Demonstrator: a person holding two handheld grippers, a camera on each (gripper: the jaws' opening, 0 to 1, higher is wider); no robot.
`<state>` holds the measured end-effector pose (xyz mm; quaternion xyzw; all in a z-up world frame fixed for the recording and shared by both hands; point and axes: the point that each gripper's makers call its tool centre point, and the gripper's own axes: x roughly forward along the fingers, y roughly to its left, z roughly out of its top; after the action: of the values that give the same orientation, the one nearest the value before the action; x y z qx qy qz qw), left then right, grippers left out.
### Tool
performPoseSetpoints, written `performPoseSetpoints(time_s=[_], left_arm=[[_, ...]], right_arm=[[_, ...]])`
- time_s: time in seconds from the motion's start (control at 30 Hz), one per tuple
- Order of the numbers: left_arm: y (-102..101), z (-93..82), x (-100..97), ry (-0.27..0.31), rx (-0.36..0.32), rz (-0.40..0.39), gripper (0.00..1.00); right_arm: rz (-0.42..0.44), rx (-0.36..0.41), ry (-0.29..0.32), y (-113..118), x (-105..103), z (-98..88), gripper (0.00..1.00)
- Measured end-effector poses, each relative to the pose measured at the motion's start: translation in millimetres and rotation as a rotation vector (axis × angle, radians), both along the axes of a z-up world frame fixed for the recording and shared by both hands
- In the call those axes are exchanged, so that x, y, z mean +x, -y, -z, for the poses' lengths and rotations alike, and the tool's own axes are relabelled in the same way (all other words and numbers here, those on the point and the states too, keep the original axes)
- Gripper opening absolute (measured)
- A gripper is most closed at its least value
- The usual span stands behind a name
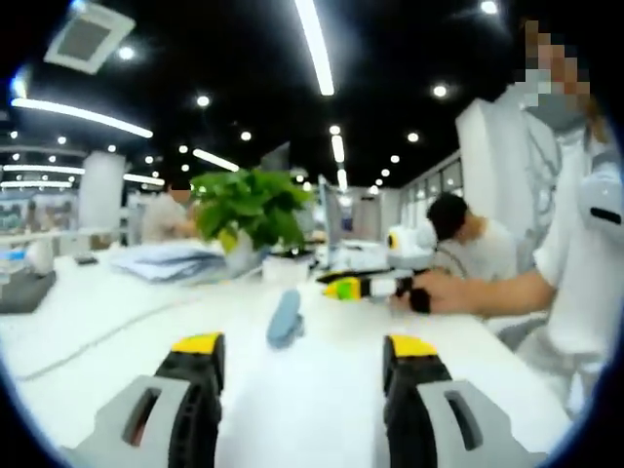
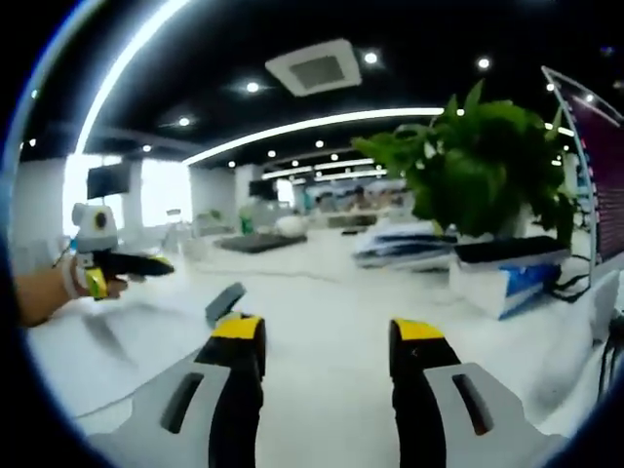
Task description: Pick up the paper insert the paper into the punch align the paper edges press the punch to punch holes
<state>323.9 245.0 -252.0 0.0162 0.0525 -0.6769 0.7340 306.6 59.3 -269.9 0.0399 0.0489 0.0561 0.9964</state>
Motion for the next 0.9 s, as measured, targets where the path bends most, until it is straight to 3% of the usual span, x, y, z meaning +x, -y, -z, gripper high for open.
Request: performPoseSetpoints(time_s=[0.23, 0.27, 0.37, 0.4, 0.6, 0.77, 0.8, 0.9], left_arm=[[-4.7, 22.3, -0.7, -0.027, 0.049, 0.002, 0.65], [-5.9, 31.7, -0.2, -0.006, 0.105, 0.002, 0.65], [-2.2, 34.1, -2.5, 0.005, 0.109, 0.003, 0.64], [-2.3, 35.2, -4.0, 0.003, 0.111, 0.008, 0.62], [-5.2, 47.9, -0.6, 0.020, 0.171, -0.009, 0.59], [-7.7, 56.5, 2.9, 0.028, 0.209, -0.026, 0.59], [-7.3, 57.8, 3.3, 0.026, 0.208, -0.028, 0.59], [-5.8, 59.6, 4.8, 0.027, 0.205, -0.025, 0.59]], right_arm=[[-0.005, -0.012, 0.005, -0.1, -0.3, -0.5, 0.49], [-0.011, -0.007, 0.003, -1.3, -0.2, -0.3, 0.49], [-0.037, -0.030, 0.017, -4.4, 2.1, -1.8, 0.48], [-0.090, -0.045, 0.035, -11.5, 4.4, -4.4, 0.48], [-0.206, -0.091, 0.037, -16.6, 14.2, -1.9, 0.40], [-0.375, -0.111, -0.006, -29.3, 19.3, 8.6, 0.44], [-0.424, -0.141, 0.017, -30.9, 21.5, 6.9, 0.44], [-0.501, -0.156, 0.007, -36.0, 22.5, 11.0, 0.44]])
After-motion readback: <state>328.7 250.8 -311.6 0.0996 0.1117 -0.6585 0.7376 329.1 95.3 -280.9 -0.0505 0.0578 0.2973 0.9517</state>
